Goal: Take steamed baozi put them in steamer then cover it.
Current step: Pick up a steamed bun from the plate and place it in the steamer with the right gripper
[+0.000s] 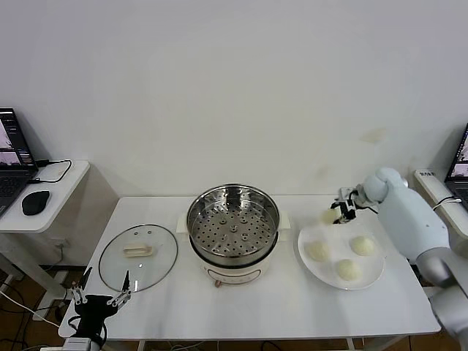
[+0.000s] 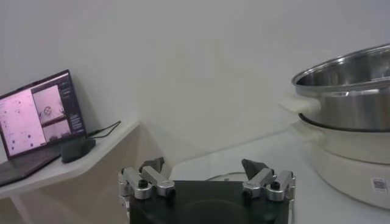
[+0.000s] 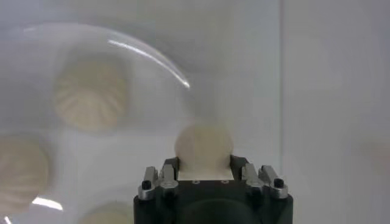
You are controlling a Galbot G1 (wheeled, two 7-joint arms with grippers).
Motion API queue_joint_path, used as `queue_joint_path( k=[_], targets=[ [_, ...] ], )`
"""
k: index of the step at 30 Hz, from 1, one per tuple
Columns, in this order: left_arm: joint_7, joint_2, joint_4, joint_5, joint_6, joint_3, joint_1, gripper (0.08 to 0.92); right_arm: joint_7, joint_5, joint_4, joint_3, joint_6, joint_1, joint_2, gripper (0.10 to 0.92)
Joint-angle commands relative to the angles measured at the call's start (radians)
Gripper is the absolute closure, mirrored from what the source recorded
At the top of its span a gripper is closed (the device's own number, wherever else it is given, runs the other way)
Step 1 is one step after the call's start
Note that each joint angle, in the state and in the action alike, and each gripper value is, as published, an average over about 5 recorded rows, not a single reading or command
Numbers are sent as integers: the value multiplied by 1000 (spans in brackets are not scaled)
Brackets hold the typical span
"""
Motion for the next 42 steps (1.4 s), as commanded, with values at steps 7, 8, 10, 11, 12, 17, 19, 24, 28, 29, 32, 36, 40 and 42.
queue_joint_path(
  k=[7, 8, 10, 11, 12, 17, 19, 24, 28, 29, 32, 36, 40, 42],
  targets=[
    [-3, 1, -24, 8, 1, 7, 0, 177, -207, 342, 2, -241, 92, 349, 137, 491],
    [-3, 0, -28, 8, 1, 7, 2, 177, -217, 342, -16, -250, 130, 366, 168, 491],
    [-3, -3, -35, 8, 1, 5, 5, 177, -235, 336, -40, -267, 211, 389, 216, 491],
    [-3, -4, -38, 7, 0, 4, 7, 177, -243, 333, -40, -284, 250, 399, 235, 491],
    [-4, -5, -42, 6, 0, 2, 10, 177, -248, 327, -33, -303, 284, 405, 249, 491],
    [-6, -8, -54, 5, -2, -6, 25, 177, -251, 259, 14, -381, 417, 404, 299, 491],
    [-6, -11, -55, 6, -4, -6, 29, 177, -243, 206, 11, -394, 477, 393, 323, 489],
    [-6, -19, -45, 7, -10, -5, 40, 177, -226, 57, -1, -407, 581, 375, 388, 483],
    [-3, -22, -45, 14, -10, -4, 43, 177, -223, 52, 29, -406, 605, 363, 416, 482],
    [-2, -23, -46, 17, -9, -4, 43, 177, -222, 50, 35, -410, 611, 363, 422, 482],
    [-1, -26, -46, 23, -9, 0, 40, 177, -216, 32, 29, -415, 636, 357, 443, 482],
    [-2, -28, -39, 27, -9, 2, 39, 177, -197, -18, -3, -418, 669, 341, 465, 482],
    [-1, -31, -29, 33, -9, 1, 36, 177, -128, -152, -12, -419, 689, 321, 483, 482],
    [-1, -36, -26, 38, -8, 1, 32, 177, -103, -176, -15, -418, 689, 314, 493, 482]
  ],
)
